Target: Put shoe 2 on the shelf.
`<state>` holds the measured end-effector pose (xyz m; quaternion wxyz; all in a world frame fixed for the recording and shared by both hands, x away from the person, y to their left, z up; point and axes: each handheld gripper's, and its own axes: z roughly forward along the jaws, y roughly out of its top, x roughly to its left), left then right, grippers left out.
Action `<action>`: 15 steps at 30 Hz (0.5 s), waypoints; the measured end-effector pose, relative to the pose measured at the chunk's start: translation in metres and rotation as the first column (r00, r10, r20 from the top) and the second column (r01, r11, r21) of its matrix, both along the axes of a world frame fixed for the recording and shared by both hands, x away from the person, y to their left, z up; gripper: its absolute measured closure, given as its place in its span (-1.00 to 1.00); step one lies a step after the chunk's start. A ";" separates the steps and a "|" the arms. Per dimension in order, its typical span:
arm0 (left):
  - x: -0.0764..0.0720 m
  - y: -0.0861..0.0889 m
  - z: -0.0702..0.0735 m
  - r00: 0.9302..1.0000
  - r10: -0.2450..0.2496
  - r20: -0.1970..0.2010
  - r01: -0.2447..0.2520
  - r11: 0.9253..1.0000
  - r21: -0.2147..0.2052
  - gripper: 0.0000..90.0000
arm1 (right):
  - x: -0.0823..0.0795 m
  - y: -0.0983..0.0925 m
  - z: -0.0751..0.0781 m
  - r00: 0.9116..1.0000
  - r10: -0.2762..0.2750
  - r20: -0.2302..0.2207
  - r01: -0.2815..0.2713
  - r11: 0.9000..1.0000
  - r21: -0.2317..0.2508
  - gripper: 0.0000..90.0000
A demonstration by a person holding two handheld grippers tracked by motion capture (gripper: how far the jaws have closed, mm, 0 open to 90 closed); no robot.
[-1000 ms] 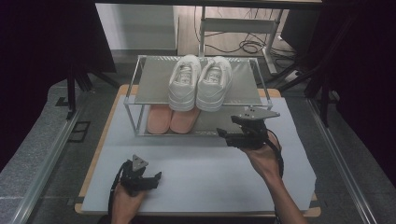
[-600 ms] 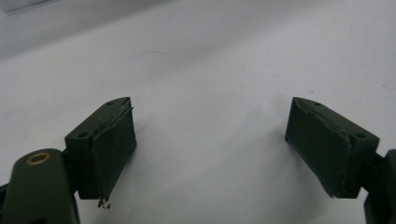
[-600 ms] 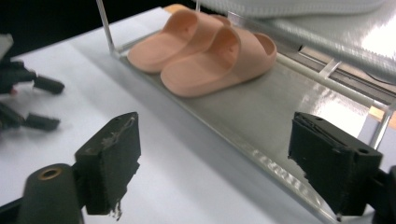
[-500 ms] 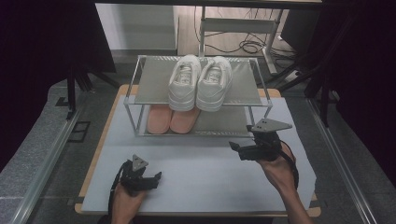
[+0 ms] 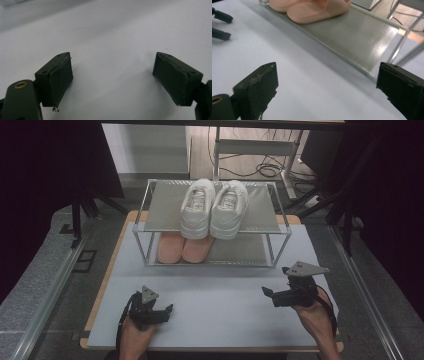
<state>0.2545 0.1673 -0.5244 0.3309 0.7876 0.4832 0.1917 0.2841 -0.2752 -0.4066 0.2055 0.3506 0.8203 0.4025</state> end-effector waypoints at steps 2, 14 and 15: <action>0.000 0.000 0.000 1.000 -0.003 -0.001 0.003 1.000 0.006 -0.64 | -0.002 -0.006 -0.006 1.000 -0.011 -0.012 0.011 1.000 -0.005 -0.97; 0.000 0.001 0.000 1.000 -0.005 -0.003 0.005 1.000 0.007 -0.65 | -0.013 -0.029 -0.045 0.996 -0.062 -0.062 0.062 0.998 0.002 -1.00; 0.000 0.001 0.000 1.000 -0.005 -0.003 0.005 1.000 0.007 -0.65 | -0.013 -0.031 -0.049 0.995 -0.068 -0.067 0.068 0.998 0.002 -1.00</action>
